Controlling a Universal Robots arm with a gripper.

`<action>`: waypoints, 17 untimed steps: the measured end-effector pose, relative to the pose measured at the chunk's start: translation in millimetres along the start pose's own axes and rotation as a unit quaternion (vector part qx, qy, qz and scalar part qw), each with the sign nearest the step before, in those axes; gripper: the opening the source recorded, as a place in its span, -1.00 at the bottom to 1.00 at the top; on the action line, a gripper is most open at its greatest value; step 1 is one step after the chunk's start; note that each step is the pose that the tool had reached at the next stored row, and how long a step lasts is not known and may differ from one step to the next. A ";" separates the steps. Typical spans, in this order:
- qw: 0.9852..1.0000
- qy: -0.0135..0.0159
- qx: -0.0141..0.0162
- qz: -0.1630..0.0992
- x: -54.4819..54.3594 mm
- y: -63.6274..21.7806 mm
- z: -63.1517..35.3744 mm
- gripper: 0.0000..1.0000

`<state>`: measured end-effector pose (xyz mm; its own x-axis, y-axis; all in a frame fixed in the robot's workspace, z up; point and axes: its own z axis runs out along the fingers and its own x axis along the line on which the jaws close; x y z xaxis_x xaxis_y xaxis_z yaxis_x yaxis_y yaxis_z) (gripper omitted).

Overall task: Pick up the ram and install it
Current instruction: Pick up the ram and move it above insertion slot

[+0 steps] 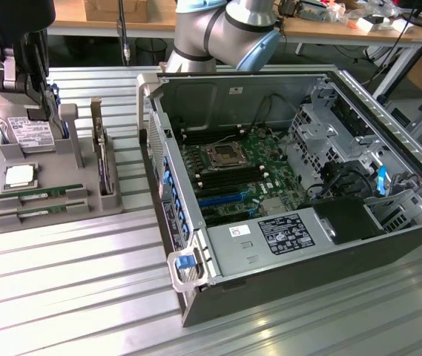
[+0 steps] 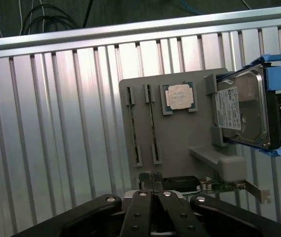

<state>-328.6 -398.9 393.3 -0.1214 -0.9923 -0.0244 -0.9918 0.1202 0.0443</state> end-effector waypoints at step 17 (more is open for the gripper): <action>1.000 0.000 0.000 0.000 0.2 -0.3 6.6 -0.40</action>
<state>-328.6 -399.0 386.6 -0.1213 -0.9923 -0.0244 -0.9918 0.1202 0.0443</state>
